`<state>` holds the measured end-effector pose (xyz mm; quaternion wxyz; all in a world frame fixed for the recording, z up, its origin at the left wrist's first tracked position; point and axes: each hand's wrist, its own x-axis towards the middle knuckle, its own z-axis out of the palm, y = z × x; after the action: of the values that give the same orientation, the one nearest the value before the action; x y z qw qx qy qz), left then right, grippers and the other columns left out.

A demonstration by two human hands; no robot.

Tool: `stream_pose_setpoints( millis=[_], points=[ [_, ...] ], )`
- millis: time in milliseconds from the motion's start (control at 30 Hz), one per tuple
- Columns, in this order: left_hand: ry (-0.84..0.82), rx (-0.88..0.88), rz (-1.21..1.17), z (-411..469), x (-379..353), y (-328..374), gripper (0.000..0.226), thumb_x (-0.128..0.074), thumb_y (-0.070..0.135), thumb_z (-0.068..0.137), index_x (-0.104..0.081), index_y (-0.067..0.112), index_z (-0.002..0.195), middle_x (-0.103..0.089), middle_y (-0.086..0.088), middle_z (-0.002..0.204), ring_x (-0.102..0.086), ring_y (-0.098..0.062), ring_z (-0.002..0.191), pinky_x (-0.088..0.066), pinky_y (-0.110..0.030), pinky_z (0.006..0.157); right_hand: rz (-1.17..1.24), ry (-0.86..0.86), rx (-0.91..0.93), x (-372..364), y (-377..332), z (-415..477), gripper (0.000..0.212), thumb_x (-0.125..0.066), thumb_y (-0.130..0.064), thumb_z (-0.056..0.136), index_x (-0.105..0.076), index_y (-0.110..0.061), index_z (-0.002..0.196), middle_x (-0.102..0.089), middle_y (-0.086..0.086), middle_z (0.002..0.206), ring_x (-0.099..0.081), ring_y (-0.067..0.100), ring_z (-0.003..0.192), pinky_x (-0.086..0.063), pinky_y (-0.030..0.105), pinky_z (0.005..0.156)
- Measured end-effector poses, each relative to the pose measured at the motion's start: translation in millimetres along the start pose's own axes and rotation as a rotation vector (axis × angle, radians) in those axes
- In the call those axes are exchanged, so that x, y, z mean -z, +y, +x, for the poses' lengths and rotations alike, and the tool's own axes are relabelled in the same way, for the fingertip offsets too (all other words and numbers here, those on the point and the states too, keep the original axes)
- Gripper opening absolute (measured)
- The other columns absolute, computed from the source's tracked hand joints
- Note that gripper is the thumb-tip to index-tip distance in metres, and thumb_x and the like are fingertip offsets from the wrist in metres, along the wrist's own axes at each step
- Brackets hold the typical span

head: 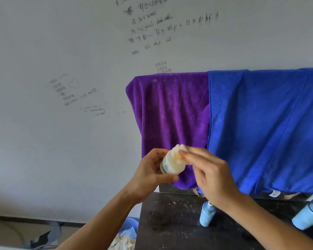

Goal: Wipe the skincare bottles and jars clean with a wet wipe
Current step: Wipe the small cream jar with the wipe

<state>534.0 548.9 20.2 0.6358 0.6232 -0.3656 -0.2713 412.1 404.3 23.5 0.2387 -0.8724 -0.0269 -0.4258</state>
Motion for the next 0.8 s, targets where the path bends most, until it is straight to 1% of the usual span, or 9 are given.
stream_pose_setpoints(
  millis=[100, 267, 333, 467, 533, 600, 700, 733, 800],
  points=[
    [0.021, -0.049, 0.044, -0.4, -0.8, 2.4, 0.056, -0.081, -0.009, 0.065, -0.056, 0.004, 0.114, -0.069, -0.010, 0.102, -0.068, -0.023, 0.093, -0.057, -0.033, 0.076, -0.038, -0.090, 0.124, -12.7, -12.4, -7.1, 0.034, -0.046, 0.002, 0.090, -0.065, -0.007, 0.116, -0.060, 0.005, 0.128, -0.054, 0.014, 0.123, -0.043, 0.025, 0.104],
    [0.028, -0.052, 0.145, -6.4, 0.3, -5.7, 0.061, -0.085, -0.004, 0.063, -0.056, 0.010, 0.115, -0.067, -0.010, 0.108, -0.066, -0.025, 0.099, -0.058, -0.032, 0.081, 0.052, -0.132, -0.106, -6.1, 13.6, 13.5, 0.040, -0.046, 0.003, 0.087, -0.063, -0.013, 0.119, -0.060, -0.010, 0.127, -0.058, 0.005, 0.116, -0.050, 0.029, 0.097],
    [0.029, -0.095, 0.278, -7.9, 1.2, -7.6, 0.064, -0.087, 0.007, 0.064, -0.053, 0.020, 0.117, -0.065, 0.001, 0.111, -0.063, -0.014, 0.103, -0.056, -0.023, 0.079, 0.044, -0.088, -0.114, -4.5, 7.4, 16.8, 0.040, -0.045, 0.005, 0.085, -0.065, -0.010, 0.117, -0.064, -0.005, 0.122, -0.062, 0.007, 0.111, -0.052, 0.029, 0.091],
    [0.079, -0.187, 0.331, -11.8, 0.3, -12.0, 0.067, -0.085, 0.008, 0.067, -0.045, 0.022, 0.120, -0.061, 0.005, 0.112, -0.063, -0.016, 0.105, -0.057, -0.026, 0.080, 0.040, -0.149, -0.087, -16.7, -7.9, 9.0, 0.040, -0.044, 0.000, 0.087, -0.062, -0.012, 0.121, -0.064, -0.003, 0.119, -0.062, 0.007, 0.106, -0.050, 0.019, 0.089],
    [0.152, -0.226, 0.381, -15.7, -0.3, -13.8, 0.066, -0.085, 0.010, 0.067, -0.043, 0.029, 0.114, -0.059, 0.009, 0.110, -0.061, -0.011, 0.104, -0.055, -0.020, 0.076, 0.074, -0.179, -0.215, -24.5, -4.0, 1.8, 0.036, -0.044, -0.004, 0.093, -0.061, -0.016, 0.121, -0.067, -0.007, 0.107, -0.063, 0.003, 0.095, -0.051, 0.017, 0.081],
    [0.203, -0.268, 0.446, -19.3, 1.3, -17.2, 0.064, -0.085, 0.013, 0.067, -0.043, 0.031, 0.112, -0.058, 0.012, 0.111, -0.059, -0.004, 0.103, -0.051, -0.011, 0.076, 0.215, -0.243, -0.420, -27.5, 1.0, -4.6, 0.026, -0.046, -0.007, 0.095, -0.066, -0.020, 0.104, -0.064, -0.010, 0.076, -0.057, 0.002, 0.067, -0.048, 0.024, 0.061],
    [0.220, -0.287, 0.538, -19.7, 7.7, -23.9, 0.062, -0.085, 0.015, 0.068, -0.043, 0.036, 0.110, -0.057, 0.020, 0.109, -0.056, 0.005, 0.101, -0.044, -0.003, 0.076, 0.386, -0.312, -0.555, -28.0, -2.0, -7.2, 0.026, -0.048, -0.009, 0.094, -0.068, -0.024, 0.089, -0.065, 0.012, 0.069, -0.054, 0.033, 0.060, -0.047, 0.049, 0.057],
    [0.223, -0.272, 0.569, -19.0, 9.9, -25.3, 0.061, -0.085, 0.017, 0.069, -0.043, 0.037, 0.109, -0.056, 0.022, 0.107, -0.056, 0.005, 0.100, -0.043, -0.001, 0.075, 0.417, -0.306, -0.570, -25.0, -4.9, -5.7, 0.028, -0.049, -0.007, 0.093, -0.070, -0.027, 0.090, -0.069, 0.010, 0.070, -0.058, 0.034, 0.063, -0.048, 0.048, 0.057],
    [0.234, -0.235, 0.678, -15.4, 16.4, -29.4, 0.058, -0.082, 0.022, 0.072, -0.045, 0.034, 0.115, -0.052, 0.019, 0.110, -0.055, -0.004, 0.099, -0.044, 0.000, 0.073, 0.455, -0.268, -0.607, -15.2, -9.4, -0.4, 0.033, -0.053, -0.002, 0.090, -0.073, -0.028, 0.092, -0.072, -0.004, 0.067, -0.062, 0.017, 0.056, -0.049, 0.033, 0.052]
  ],
)
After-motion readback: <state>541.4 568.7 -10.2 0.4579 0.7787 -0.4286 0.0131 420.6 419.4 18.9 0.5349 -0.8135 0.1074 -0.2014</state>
